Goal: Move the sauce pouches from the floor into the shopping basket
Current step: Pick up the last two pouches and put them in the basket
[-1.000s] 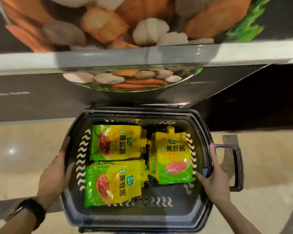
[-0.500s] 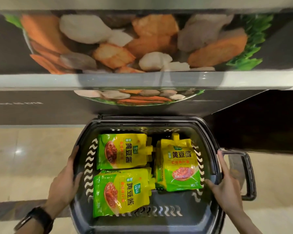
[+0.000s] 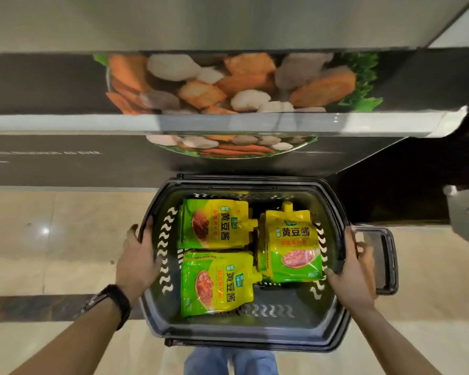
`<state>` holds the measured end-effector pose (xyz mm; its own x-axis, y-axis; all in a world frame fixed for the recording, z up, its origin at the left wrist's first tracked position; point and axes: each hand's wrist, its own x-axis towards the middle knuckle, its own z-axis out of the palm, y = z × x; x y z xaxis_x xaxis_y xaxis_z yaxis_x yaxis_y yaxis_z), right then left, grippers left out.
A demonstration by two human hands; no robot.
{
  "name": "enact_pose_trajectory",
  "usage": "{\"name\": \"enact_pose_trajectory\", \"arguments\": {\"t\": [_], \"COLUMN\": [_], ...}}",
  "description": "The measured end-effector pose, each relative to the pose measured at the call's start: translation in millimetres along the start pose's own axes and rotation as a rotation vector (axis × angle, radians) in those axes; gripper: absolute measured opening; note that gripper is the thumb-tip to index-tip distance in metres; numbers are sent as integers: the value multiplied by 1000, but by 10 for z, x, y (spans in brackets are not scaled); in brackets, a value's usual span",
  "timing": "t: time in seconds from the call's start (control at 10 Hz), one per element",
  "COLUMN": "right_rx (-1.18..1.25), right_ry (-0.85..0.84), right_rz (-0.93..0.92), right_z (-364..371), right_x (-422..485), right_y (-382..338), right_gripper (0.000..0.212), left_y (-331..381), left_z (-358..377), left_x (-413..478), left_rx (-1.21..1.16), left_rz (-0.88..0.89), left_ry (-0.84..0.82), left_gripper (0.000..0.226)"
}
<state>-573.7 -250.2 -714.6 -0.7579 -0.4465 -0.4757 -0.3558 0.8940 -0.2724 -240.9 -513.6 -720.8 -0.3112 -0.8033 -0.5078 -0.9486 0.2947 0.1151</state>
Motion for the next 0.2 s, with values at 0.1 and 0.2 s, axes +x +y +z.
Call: {"name": "enact_pose_trajectory", "arguments": {"t": [0.1,0.2], "right_rx": [-121,-212], "right_ry": [51,-4], "right_rz": [-75,-218], "right_z": [-132,-230], "right_x": [-175,-408], "right_y": [-235,-512], "right_gripper": [103,101], "left_y": [198,498], "left_z": [-102,-187], "left_x": [-97,-353], "left_rx": [216,235], "left_rz": [109,199], "left_ry": [98,121], "left_gripper": [92,84]}}
